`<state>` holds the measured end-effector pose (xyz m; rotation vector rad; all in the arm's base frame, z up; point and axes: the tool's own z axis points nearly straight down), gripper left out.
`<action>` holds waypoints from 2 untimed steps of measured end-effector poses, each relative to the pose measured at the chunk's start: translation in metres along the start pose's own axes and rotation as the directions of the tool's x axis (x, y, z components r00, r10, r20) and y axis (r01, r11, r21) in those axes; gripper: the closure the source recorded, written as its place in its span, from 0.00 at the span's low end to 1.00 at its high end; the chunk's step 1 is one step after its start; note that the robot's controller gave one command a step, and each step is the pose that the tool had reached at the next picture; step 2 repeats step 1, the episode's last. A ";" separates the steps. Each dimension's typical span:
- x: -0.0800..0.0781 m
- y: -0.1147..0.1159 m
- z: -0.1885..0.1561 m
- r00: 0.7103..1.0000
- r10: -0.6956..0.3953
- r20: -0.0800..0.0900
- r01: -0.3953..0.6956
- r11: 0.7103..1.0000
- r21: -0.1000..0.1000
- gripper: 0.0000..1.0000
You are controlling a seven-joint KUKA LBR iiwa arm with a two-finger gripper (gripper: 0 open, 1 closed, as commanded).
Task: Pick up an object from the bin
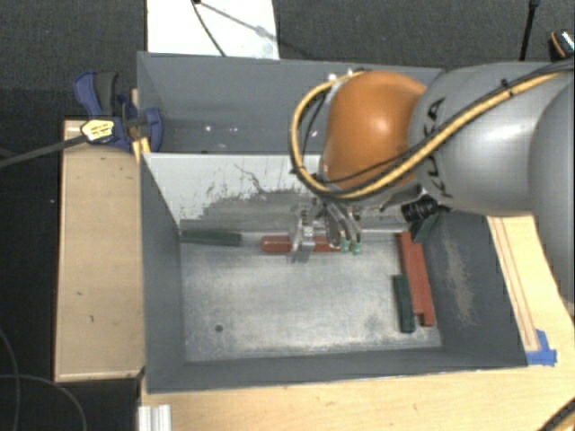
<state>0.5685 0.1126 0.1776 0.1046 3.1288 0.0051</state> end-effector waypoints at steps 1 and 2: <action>-0.002 -0.008 -0.049 1.000 0.002 -0.002 -0.002 1.000 0.001 1.00; -0.002 -0.008 -0.049 1.000 0.002 -0.002 -0.002 1.000 0.001 1.00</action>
Offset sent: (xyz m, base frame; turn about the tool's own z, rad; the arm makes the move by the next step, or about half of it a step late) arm -0.0013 -0.0082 0.0451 -0.0005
